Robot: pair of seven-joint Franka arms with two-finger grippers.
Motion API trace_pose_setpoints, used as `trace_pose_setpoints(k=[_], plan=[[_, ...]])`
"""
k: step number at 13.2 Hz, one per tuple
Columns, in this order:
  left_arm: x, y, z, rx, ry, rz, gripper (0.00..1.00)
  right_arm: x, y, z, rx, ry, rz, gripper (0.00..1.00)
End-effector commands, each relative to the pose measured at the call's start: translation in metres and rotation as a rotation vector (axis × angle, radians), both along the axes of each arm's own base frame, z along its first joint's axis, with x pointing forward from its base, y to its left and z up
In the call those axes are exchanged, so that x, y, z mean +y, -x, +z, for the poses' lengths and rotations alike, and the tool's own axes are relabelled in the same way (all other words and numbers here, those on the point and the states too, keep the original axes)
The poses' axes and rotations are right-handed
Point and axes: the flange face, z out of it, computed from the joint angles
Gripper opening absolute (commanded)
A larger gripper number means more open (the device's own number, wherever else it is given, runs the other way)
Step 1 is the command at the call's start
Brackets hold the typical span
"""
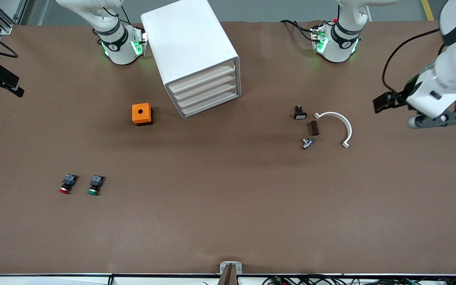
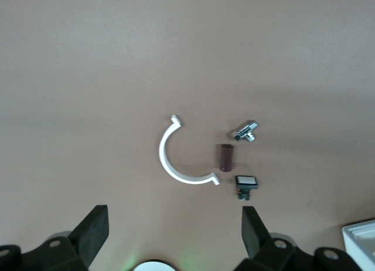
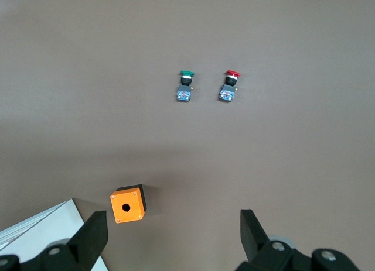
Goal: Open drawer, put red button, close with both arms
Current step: 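Move the left gripper toward the white cabinet while the right gripper reaches the buttons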
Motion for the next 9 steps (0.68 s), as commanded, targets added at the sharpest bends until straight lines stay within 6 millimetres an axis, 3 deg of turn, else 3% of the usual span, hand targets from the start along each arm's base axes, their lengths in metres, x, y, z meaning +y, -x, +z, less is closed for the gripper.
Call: trace_pose_setpoints(k=[1,3,5,7,9], plan=[[-0.05,-0.013,-0.039,0.027,-0.028,0.158,1.0,-0.007,-0.01,-0.001,-0.002,0.002,-0.018,1.0],[-0.097,-0.016,-0.082,0.07,-0.051,0.315,1.0,-0.008,-0.041,-0.042,0.046,0.006,-0.013,1.0],[-0.13,-0.017,-0.114,0.084,-0.072,0.434,1.0,-0.014,-0.084,-0.111,0.106,-0.007,-0.022,1.0],[-0.179,-0.007,-0.142,0.081,-0.094,0.529,1.0,-0.013,-0.098,-0.121,0.083,0.013,-0.012,1.0],[-0.217,0.002,-0.171,0.099,-0.123,0.68,1.0,-0.025,-0.119,-0.172,0.1,0.045,-0.02,1.0]])
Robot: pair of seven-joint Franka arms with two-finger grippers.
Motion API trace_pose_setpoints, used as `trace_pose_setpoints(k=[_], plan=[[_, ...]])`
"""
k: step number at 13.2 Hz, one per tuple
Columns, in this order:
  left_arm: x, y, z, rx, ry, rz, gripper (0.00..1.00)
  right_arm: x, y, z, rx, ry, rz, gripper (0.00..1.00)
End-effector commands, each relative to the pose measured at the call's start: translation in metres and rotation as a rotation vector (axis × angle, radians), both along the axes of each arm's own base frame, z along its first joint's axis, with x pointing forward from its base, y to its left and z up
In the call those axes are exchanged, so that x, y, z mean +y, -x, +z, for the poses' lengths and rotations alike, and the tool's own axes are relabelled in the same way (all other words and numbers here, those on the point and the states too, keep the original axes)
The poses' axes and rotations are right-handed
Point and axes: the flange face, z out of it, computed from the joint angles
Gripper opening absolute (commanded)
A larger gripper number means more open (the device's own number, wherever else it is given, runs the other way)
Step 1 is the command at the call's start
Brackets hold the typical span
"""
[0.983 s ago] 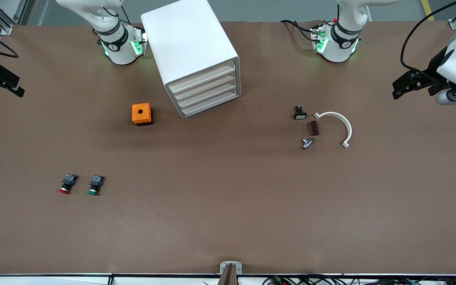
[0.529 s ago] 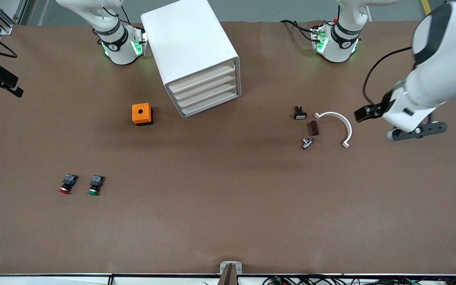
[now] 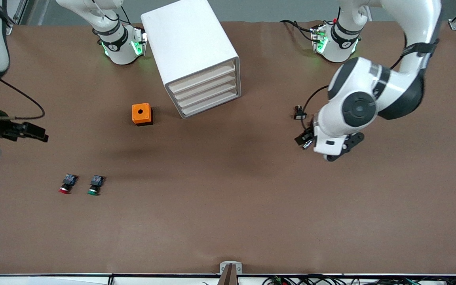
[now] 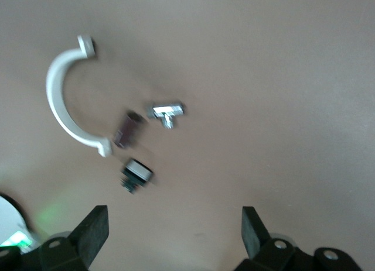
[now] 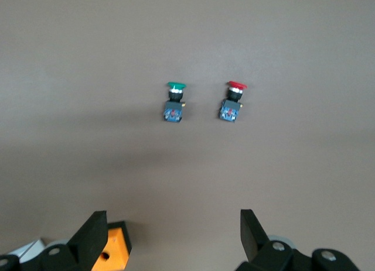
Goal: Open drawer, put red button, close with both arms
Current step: 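Hook the left gripper on the drawer handle while the right gripper lowers, then grasp the red push button with the right gripper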
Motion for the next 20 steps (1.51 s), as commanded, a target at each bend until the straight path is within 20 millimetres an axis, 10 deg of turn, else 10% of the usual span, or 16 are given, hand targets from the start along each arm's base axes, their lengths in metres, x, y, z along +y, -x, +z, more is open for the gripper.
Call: trace_pose_setpoints(k=[1,5,9,14,17,20], plan=[[-0.057,0.006,-0.026,0.036,-0.009,0.224,1.0,-0.022,-0.026,-0.054,0.01,0.04,-0.015,1.0],[-0.131,0.034,-0.085,0.183,-0.142,0.668,1.0,-0.084,-0.032,-0.163,-0.066,0.036,-0.123,1.0],[-0.172,0.063,-0.121,0.401,-0.214,0.929,1.0,-0.1,-0.036,-0.235,-0.051,0.015,-0.24,1.0],[-0.197,0.08,-0.12,0.703,-0.223,1.133,1.0,-0.094,-0.034,-0.285,-0.07,0.021,-0.251,1.0],[-0.206,0.084,-0.133,0.877,-0.212,1.184,0.75,-0.091,-0.029,-0.303,-0.082,0.023,-0.281,1.0],[-0.222,0.1,-0.147,0.95,-0.23,1.181,0.7,-0.084,-0.019,-0.319,-0.099,0.024,-0.292,1.0]])
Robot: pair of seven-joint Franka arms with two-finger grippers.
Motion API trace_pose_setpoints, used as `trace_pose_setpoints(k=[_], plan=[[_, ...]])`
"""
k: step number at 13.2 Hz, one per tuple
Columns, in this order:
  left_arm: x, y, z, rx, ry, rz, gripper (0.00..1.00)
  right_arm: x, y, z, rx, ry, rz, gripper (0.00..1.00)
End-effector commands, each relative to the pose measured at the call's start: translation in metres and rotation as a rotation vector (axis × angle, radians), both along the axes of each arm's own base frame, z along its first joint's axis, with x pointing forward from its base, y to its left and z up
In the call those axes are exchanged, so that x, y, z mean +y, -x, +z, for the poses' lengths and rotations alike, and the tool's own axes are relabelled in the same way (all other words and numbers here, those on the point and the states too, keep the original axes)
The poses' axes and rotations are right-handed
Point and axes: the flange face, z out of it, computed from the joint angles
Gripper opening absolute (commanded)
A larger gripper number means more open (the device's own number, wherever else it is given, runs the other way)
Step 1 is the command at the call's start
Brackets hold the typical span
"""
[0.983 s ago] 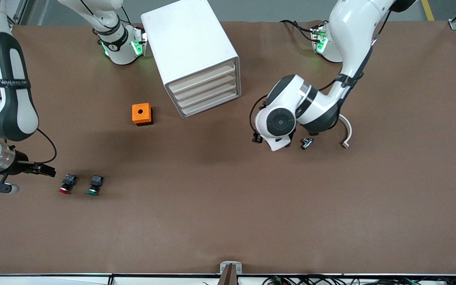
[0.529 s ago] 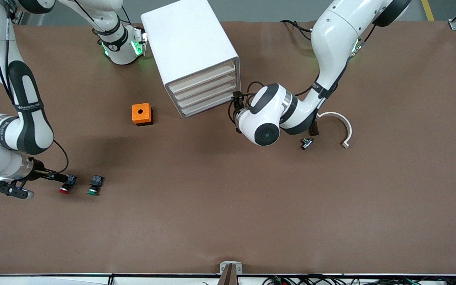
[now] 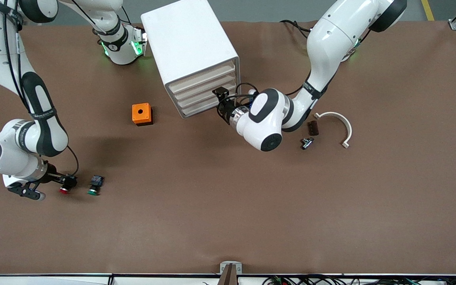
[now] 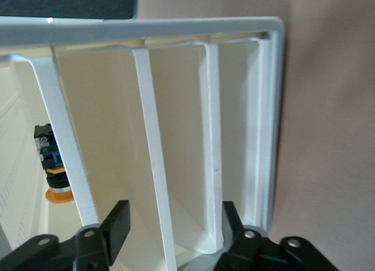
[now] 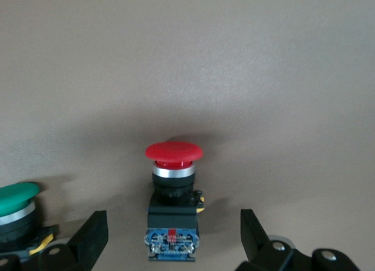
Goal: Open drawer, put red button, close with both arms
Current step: 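Grasp the red push button with the right gripper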
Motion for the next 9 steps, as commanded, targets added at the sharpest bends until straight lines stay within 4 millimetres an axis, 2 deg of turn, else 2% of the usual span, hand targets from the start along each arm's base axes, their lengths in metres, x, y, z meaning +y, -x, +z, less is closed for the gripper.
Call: trace_pose_setpoints(k=[1,3,4,5,6,7,8,9], plan=[[-0.018,0.015,-0.008,0.061,0.014,0.004,0.68,0.006,0.008,-0.008,-0.009,-0.007,-0.022,1.0],[-0.03,0.028,-0.015,0.095,0.002,0.001,0.66,0.006,0.008,-0.007,-0.009,-0.007,-0.015,1.0],[-0.035,0.036,-0.02,0.112,-0.017,-0.003,0.66,0.008,0.008,-0.008,-0.005,-0.007,-0.007,0.84],[-0.037,0.038,-0.021,0.12,-0.03,-0.001,0.64,0.009,0.008,-0.008,-0.004,-0.008,-0.006,0.49],[-0.04,0.043,-0.022,0.122,-0.034,-0.007,0.54,0.009,0.008,-0.008,-0.004,-0.008,-0.004,0.19],[-0.042,0.046,-0.022,0.124,-0.036,-0.012,0.43,0.008,0.008,-0.008,-0.005,-0.007,-0.005,0.0],[-0.041,0.046,-0.023,0.123,-0.037,-0.012,0.33,0.007,0.008,-0.008,-0.005,-0.007,-0.009,0.0],[-0.041,0.046,-0.024,0.126,-0.038,-0.012,0.18,0.006,0.008,-0.007,-0.007,-0.007,-0.009,0.0]])
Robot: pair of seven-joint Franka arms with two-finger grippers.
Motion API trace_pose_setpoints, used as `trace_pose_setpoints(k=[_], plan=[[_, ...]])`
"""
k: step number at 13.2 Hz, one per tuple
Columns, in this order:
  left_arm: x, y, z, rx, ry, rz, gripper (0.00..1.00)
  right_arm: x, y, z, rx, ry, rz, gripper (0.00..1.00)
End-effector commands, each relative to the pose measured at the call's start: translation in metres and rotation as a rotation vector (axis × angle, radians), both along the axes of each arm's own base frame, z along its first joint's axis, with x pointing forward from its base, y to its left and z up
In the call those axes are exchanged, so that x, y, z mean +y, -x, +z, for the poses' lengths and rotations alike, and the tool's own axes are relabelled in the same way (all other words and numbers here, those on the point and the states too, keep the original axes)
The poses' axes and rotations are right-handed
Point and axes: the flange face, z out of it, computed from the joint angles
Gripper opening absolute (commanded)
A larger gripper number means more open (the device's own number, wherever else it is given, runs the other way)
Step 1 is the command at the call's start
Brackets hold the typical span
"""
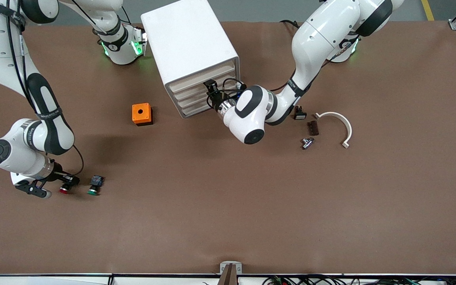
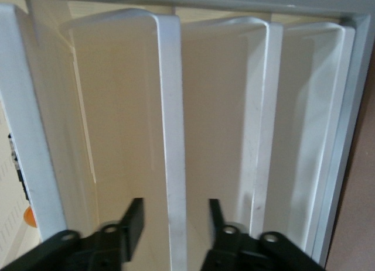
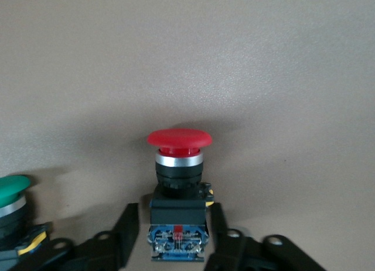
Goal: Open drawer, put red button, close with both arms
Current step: 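Grasp the red push button with the right gripper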
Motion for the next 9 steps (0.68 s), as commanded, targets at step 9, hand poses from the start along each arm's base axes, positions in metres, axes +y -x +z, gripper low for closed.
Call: trace_pose_setpoints(k=[9], plan=[[0.039,-0.069,0.008,-0.074,-0.018,0.095,0.0,0.032,0.005,0.108,0.11,-0.066,0.002,0.0]])
